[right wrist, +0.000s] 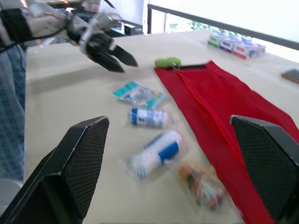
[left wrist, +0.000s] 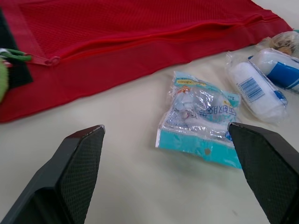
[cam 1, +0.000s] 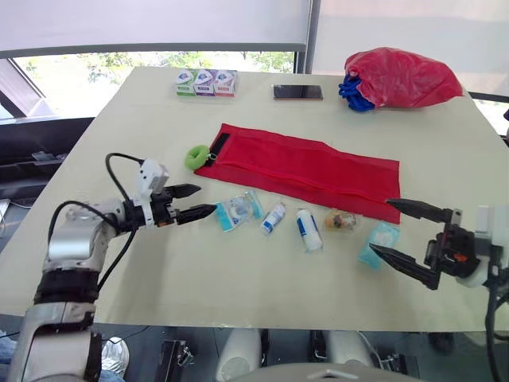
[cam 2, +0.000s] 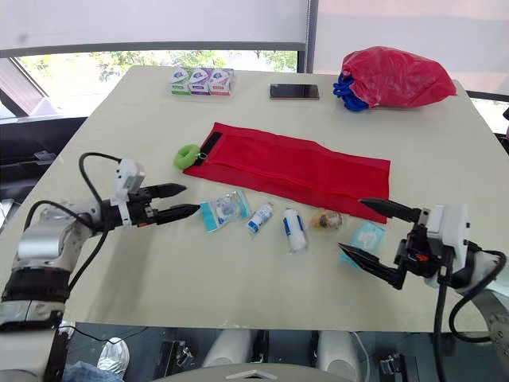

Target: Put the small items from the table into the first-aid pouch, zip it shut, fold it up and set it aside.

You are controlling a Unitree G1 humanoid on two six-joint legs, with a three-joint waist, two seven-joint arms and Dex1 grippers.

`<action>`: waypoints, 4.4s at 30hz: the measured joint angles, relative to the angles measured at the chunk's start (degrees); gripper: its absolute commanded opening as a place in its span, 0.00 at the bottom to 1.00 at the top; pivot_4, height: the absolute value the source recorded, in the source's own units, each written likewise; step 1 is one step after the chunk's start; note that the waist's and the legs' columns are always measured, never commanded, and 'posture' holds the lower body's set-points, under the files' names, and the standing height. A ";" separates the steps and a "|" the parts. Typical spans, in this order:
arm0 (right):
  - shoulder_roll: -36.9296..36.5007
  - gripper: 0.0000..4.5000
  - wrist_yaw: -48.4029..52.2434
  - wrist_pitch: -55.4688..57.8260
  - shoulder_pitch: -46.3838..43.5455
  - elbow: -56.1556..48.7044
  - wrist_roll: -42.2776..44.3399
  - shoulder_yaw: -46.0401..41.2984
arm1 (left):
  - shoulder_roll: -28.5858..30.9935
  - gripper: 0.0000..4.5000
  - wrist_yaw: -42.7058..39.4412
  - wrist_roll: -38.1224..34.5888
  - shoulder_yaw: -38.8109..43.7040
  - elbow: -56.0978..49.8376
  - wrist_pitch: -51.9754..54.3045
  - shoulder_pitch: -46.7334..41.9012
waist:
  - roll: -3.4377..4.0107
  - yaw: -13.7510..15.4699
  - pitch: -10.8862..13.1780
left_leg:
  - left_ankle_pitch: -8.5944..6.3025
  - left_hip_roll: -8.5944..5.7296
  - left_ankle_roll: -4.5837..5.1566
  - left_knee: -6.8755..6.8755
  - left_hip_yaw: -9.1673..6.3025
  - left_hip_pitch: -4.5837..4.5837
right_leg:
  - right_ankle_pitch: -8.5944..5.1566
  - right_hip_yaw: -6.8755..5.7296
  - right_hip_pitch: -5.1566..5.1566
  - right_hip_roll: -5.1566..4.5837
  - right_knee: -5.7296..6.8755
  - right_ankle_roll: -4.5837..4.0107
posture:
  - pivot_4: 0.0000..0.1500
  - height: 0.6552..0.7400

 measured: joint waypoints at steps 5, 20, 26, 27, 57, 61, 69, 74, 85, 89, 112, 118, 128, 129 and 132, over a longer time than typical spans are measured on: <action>-0.10 0.99 -2.15 1.81 -5.37 -1.73 0.31 3.37 | -2.29 1.00 -3.64 2.03 -5.35 5.69 3.34 -5.51 | -0.12 -0.04 0.02 | -0.09 0.00 0.16 0.20 -0.05 -0.11 | 0.00 0.13 0.00 0.14 0.01 0.02 | 1.00 1.00; 0.38 1.00 -3.66 1.84 -7.58 -2.13 -1.34 6.35 | -3.07 0.19 -12.72 6.05 -9.76 8.67 2.59 -7.01 | -0.13 -0.02 0.01 | -0.13 0.03 0.25 0.27 -0.08 -0.11 | 0.00 0.54 0.00 0.38 0.05 0.01 | 1.00 1.00; 1.65 1.00 -5.19 1.97 -9.15 -2.18 -1.25 7.60 | -2.79 0.01 -12.90 2.86 -5.79 7.62 7.59 -5.20 | -0.14 -0.09 0.02 | -0.14 0.07 0.26 0.29 -0.13 -0.11 | 0.00 0.55 -0.01 0.41 0.07 0.01 | 1.00 1.00; 1.84 1.00 -5.69 2.29 -9.24 -2.20 -0.96 7.83 | -2.58 0.01 -12.60 2.11 -4.88 6.79 8.60 -4.66 | -0.14 -0.10 0.02 | -0.14 0.08 0.26 0.28 -0.14 -0.12 | 0.00 0.54 -0.01 0.40 0.07 0.01 | 1.00 1.00; 23.84 1.00 -71.21 27.57 -32.26 6.75 48.01 18.83 | -19.60 0.01 19.93 -27.18 9.27 -29.36 31.94 -3.45 | -0.15 -0.28 0.04 | 0.10 0.04 -0.11 0.27 -0.24 -0.14 | 0.12 1.07 -0.02 0.81 0.10 -0.17 | 1.00 1.00; 24.66 0.94 -72.57 26.40 -32.38 7.62 47.94 19.61 | -19.89 0.00 19.84 -27.18 7.86 -29.33 31.19 -3.45 | -0.15 -0.28 0.04 | 0.00 0.04 0.06 0.27 -0.22 -0.14 | 0.12 1.48 -0.03 1.02 0.10 -0.17 | 1.00 1.00; 24.42 0.15 -72.77 25.32 -32.39 8.16 46.87 19.82 | -20.35 0.00 19.80 -27.56 7.47 -29.33 29.58 -3.45 | -0.15 -0.29 0.04 | -0.01 0.12 0.07 0.27 -0.22 -0.15 | -0.02 1.97 -0.05 1.34 0.08 -0.40 | 1.00 1.00; 24.25 0.01 -72.80 25.00 -32.39 8.27 45.81 19.77 | -20.70 0.00 19.78 -27.75 7.27 -29.09 29.15 -3.44 | -0.15 -0.32 0.04 | -0.01 0.13 0.09 0.27 -0.22 -0.15 | -0.02 2.08 -0.05 1.36 0.08 -0.40 | 1.00 1.00; 19.70 0.01 -70.04 25.10 -29.97 8.09 44.64 17.68 | -17.59 0.45 19.99 -23.95 6.47 -24.45 25.45 -3.80 | -0.15 -0.24 0.04 | -0.04 0.12 0.13 0.26 -0.22 -0.17 | -0.03 2.11 -0.07 1.38 0.06 -0.40 | 1.00 1.00; 15.40 0.01 -67.02 25.24 -26.60 6.75 43.71 15.16 | -13.53 0.77 19.38 -15.26 5.32 -18.27 15.77 -5.52 | -0.15 -0.13 0.04 | -0.04 0.12 0.13 0.19 -0.21 -0.17 | -0.04 2.10 -0.07 1.48 0.02 -0.41 | 1.00 1.00; 9.92 0.01 -63.43 24.18 -20.00 3.46 41.59 11.19 | -9.53 0.99 30.90 35.12 -13.08 38.14 -47.73 -25.12 | -0.24 -0.11 0.02 | -0.17 0.02 0.36 0.28 -0.22 -0.78 | 0.14 1.74 -0.51 0.99 -0.08 -0.09 | 1.00 1.00; 10.45 0.01 -63.46 24.15 -20.00 3.44 41.21 11.50 | -11.82 0.99 33.06 38.02 -14.14 43.24 -50.20 -28.46 | -0.25 -0.12 0.02 | -0.17 0.01 0.38 0.29 -0.23 -0.78 | 0.16 1.74 -0.51 1.14 -0.06 -0.06 | 1.00 1.00; 11.36 0.01 -63.51 23.58 -20.01 3.41 39.63 12.24 | -14.89 0.45 35.49 40.33 -14.64 50.13 -50.52 -32.48 | -0.26 -0.13 0.02 | -0.17 0.03 0.38 0.37 -0.21 -0.79 | 0.19 1.75 -0.51 1.21 -0.03 0.00 | 1.00 1.00; 11.37 0.01 -63.51 23.57 -20.01 3.41 39.61 12.24 | -14.91 0.45 35.46 40.34 -14.64 50.16 -50.52 -32.48 | -0.26 -0.13 0.02 | -0.17 0.03 0.38 0.37 -0.21 -0.78 | 0.19 1.76 -0.51 1.21 -0.03 0.00 | 1.00 1.00; 11.64 0.01 -63.51 23.07 -20.01 3.41 39.16 12.26 | -15.06 0.26 33.20 40.41 -14.64 50.77 -50.61 -32.41 | -0.26 -0.16 0.01 | -0.17 0.03 0.38 0.37 -0.20 -0.78 | 0.20 1.76 -0.51 1.22 -0.03 0.00 | 1.00 1.00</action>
